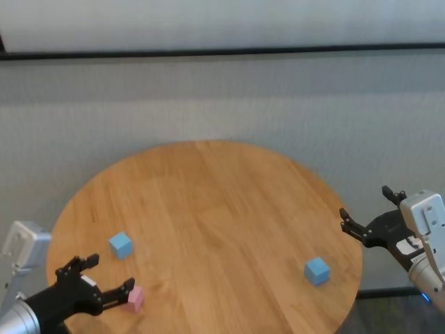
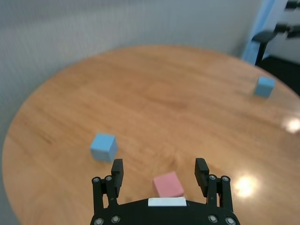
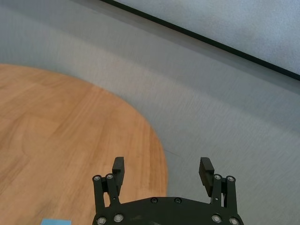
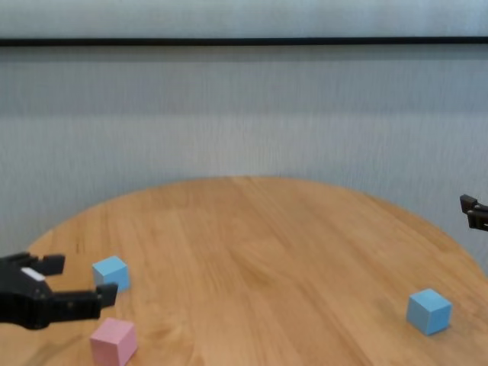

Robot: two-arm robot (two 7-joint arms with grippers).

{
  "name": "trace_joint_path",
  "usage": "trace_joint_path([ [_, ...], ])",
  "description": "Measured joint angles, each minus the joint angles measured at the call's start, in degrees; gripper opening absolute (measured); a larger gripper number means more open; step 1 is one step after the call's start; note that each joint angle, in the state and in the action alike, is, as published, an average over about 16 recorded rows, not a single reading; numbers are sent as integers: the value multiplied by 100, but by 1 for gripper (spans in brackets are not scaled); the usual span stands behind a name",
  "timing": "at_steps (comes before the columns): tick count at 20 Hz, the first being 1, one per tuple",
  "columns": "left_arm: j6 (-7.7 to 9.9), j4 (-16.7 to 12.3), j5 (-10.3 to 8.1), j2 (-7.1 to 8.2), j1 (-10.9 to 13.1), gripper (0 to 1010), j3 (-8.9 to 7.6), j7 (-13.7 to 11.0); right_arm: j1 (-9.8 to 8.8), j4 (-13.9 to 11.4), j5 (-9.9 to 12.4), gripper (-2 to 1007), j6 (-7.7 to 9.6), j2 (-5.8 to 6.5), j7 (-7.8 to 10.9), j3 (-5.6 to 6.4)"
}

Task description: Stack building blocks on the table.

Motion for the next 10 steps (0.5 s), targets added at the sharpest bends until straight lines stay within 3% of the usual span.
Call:
trace_joint_path([
  [5, 758, -240, -36, 26, -57, 1000, 19, 86, 0, 0, 0, 1005, 0, 0, 0, 0],
  [10, 1473, -387, 48, -75, -177, 1000, 35, 296, 0, 0, 0, 1005, 0, 0, 0, 0],
])
